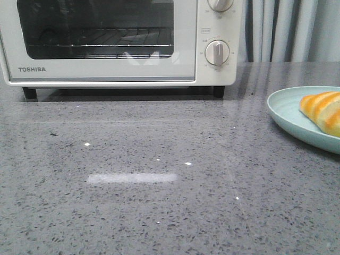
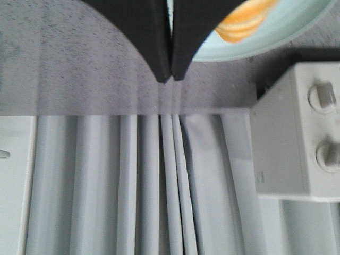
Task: Put bread in oven
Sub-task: 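Raise the left gripper and move it toward the toaster oven door handle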
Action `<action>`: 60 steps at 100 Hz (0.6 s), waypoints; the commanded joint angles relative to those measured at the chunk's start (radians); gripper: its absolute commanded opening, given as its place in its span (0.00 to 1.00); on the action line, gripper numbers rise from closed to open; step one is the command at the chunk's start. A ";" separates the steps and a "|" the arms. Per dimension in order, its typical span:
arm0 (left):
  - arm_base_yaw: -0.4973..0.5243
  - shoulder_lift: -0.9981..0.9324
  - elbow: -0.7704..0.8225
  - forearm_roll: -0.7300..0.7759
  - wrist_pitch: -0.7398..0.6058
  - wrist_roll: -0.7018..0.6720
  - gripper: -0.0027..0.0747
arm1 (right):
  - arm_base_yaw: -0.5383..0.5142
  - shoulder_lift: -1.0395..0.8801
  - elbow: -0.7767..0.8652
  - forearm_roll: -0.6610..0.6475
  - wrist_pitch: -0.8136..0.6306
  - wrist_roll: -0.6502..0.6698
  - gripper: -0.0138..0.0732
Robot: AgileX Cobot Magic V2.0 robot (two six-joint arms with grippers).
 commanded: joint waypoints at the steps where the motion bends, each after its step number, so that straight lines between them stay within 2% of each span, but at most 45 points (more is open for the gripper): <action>1: -0.008 -0.032 0.023 -0.100 -0.170 -0.038 0.01 | -0.006 -0.025 0.009 0.034 -0.149 0.060 0.08; 19: -0.008 -0.032 0.023 -0.144 -0.335 -0.044 0.01 | -0.006 -0.025 0.009 0.034 -0.311 0.142 0.08; 36: -0.008 -0.032 0.023 -0.144 -0.479 -0.054 0.01 | -0.006 -0.025 0.005 0.034 -0.274 0.231 0.08; 50: -0.008 -0.032 0.009 -0.130 -0.484 -0.159 0.01 | -0.006 -0.025 -0.030 0.034 -0.196 0.282 0.08; 60: -0.008 -0.032 -0.021 -0.007 -0.444 -0.230 0.01 | -0.006 -0.025 -0.061 0.034 -0.166 0.282 0.08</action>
